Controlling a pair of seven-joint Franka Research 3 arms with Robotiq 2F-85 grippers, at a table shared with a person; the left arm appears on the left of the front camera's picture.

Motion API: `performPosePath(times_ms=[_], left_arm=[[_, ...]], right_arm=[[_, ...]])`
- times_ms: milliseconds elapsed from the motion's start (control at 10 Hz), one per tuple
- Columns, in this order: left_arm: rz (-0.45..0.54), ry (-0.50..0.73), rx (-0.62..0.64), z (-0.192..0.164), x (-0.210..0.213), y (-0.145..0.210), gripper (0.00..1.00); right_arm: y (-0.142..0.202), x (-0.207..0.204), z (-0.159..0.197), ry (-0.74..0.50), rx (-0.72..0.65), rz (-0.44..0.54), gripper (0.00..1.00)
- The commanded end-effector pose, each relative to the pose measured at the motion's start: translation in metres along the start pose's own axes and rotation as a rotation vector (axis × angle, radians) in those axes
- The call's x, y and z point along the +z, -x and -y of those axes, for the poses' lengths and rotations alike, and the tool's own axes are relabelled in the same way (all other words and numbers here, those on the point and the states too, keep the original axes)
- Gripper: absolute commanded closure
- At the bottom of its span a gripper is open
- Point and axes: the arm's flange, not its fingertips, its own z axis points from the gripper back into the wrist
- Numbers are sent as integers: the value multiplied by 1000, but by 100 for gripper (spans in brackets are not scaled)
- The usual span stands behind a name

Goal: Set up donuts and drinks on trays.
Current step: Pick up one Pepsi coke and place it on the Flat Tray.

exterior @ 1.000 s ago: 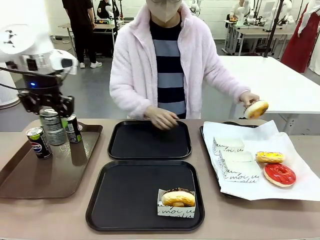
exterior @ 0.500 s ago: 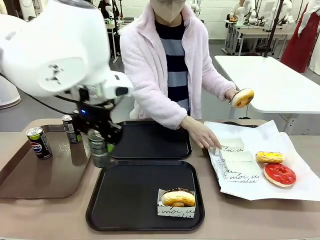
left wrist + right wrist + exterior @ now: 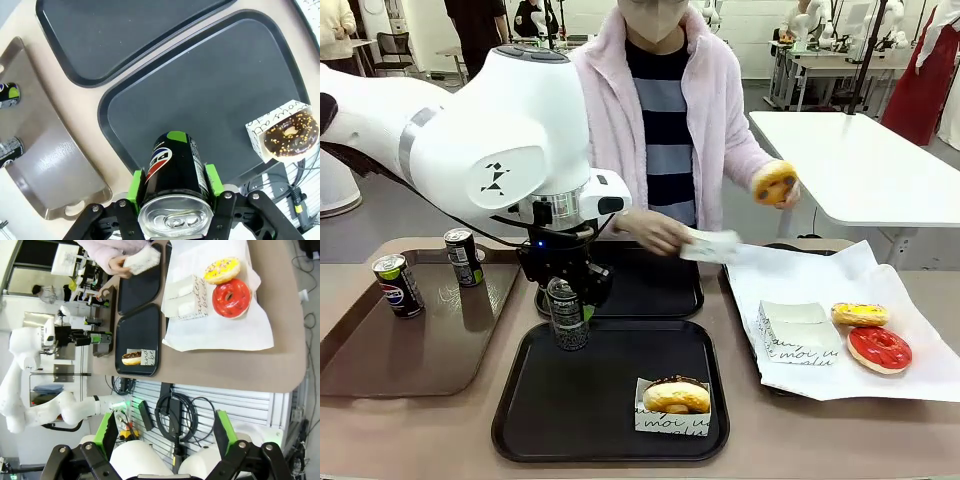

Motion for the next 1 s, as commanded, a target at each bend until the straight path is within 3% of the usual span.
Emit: performPosePath(times_ms=[0, 300, 500, 900], left_arm=[[17, -9, 18, -1, 4, 6, 41], [-40, 16, 8, -1, -19, -1, 41], [-5, 82, 14, -4, -38, 3, 41], [43, 90, -9, 0, -62, 7, 41]], right_arm=[[2, 1, 2, -6, 3, 1, 0], [2, 1, 2, -6, 3, 1, 0], [2, 1, 2, -6, 3, 1, 0], [2, 1, 2, -6, 3, 1, 0]])
